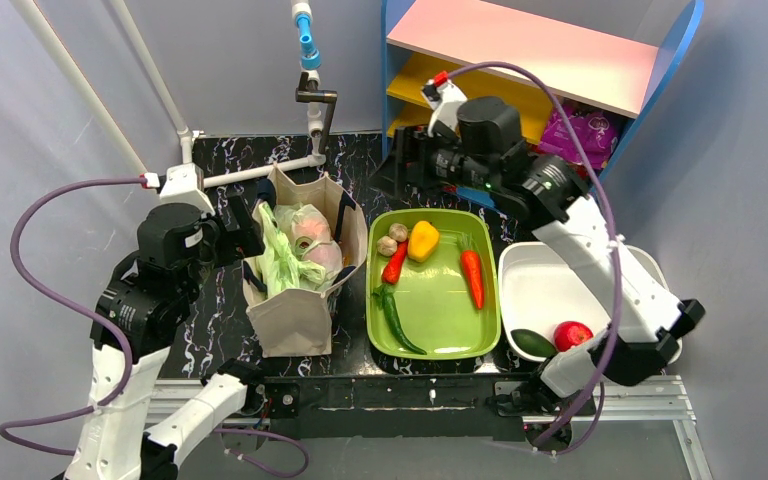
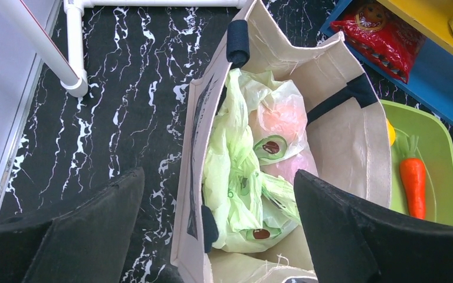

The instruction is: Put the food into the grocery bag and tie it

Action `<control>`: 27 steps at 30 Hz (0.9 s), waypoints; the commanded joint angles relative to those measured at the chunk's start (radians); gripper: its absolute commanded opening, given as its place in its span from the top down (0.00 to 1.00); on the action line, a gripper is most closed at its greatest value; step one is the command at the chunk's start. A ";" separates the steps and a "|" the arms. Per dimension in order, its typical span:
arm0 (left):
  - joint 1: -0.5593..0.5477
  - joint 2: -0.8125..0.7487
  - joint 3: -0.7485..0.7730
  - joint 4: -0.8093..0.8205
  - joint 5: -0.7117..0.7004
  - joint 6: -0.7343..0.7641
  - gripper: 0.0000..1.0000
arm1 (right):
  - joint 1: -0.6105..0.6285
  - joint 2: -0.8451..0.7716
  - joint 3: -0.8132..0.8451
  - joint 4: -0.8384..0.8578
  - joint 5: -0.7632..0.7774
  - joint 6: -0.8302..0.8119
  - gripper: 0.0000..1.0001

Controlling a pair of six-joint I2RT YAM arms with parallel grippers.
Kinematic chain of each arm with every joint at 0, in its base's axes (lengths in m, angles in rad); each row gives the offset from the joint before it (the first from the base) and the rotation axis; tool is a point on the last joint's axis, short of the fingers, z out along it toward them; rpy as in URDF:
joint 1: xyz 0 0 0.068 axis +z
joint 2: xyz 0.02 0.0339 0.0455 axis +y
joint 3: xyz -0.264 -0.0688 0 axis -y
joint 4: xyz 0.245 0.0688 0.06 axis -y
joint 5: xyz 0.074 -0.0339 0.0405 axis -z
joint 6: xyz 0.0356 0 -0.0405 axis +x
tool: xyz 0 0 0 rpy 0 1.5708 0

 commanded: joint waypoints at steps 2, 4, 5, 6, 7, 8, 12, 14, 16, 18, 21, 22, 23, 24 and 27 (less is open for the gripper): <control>-0.002 -0.006 -0.007 0.028 0.002 0.032 0.02 | -0.004 -0.167 -0.126 -0.053 0.151 -0.022 0.13; -0.002 -0.002 -0.012 0.038 0.003 0.036 0.02 | -0.005 -0.244 -0.212 -0.051 0.172 -0.010 0.12; -0.002 -0.001 -0.015 0.046 0.006 0.037 0.02 | -0.005 -0.285 -0.257 -0.049 0.177 0.000 0.11; -0.001 0.002 -0.018 0.054 0.007 0.040 0.02 | -0.005 -0.335 -0.297 -0.047 0.175 0.005 0.10; -0.002 0.005 -0.023 0.062 0.010 0.044 0.02 | -0.005 -0.368 -0.336 -0.049 0.174 0.007 0.09; -0.001 0.011 -0.027 0.076 0.015 0.047 0.02 | -0.004 -0.400 -0.374 -0.059 0.176 0.012 0.09; -0.001 0.053 -0.014 0.094 0.029 0.058 0.02 | -0.005 -0.492 -0.432 -0.120 0.210 0.073 0.09; -0.001 0.075 -0.004 0.103 0.037 0.062 0.02 | -0.005 -0.531 -0.449 -0.146 0.232 0.097 0.09; -0.001 0.093 -0.002 0.119 0.045 0.065 0.02 | -0.005 -0.568 -0.469 -0.160 0.277 0.129 0.09; -0.002 0.107 -0.007 0.139 0.059 0.064 0.02 | -0.006 -0.596 -0.487 -0.174 0.329 0.157 0.09; -0.002 0.136 -0.003 0.156 0.084 0.054 0.02 | -0.007 -0.618 -0.508 -0.182 0.356 0.186 0.09; -0.001 0.145 0.002 0.156 0.092 0.050 0.02 | -0.007 -0.623 -0.513 -0.183 0.356 0.194 0.09; -0.002 0.154 0.006 0.155 0.099 0.045 0.02 | -0.007 -0.626 -0.519 -0.183 0.356 0.199 0.09; -0.001 0.161 0.010 0.155 0.112 0.043 0.02 | -0.006 -0.629 -0.524 -0.182 0.357 0.203 0.08; -0.002 0.169 0.014 0.163 0.132 0.039 0.02 | -0.007 -0.633 -0.537 -0.175 0.350 0.205 0.08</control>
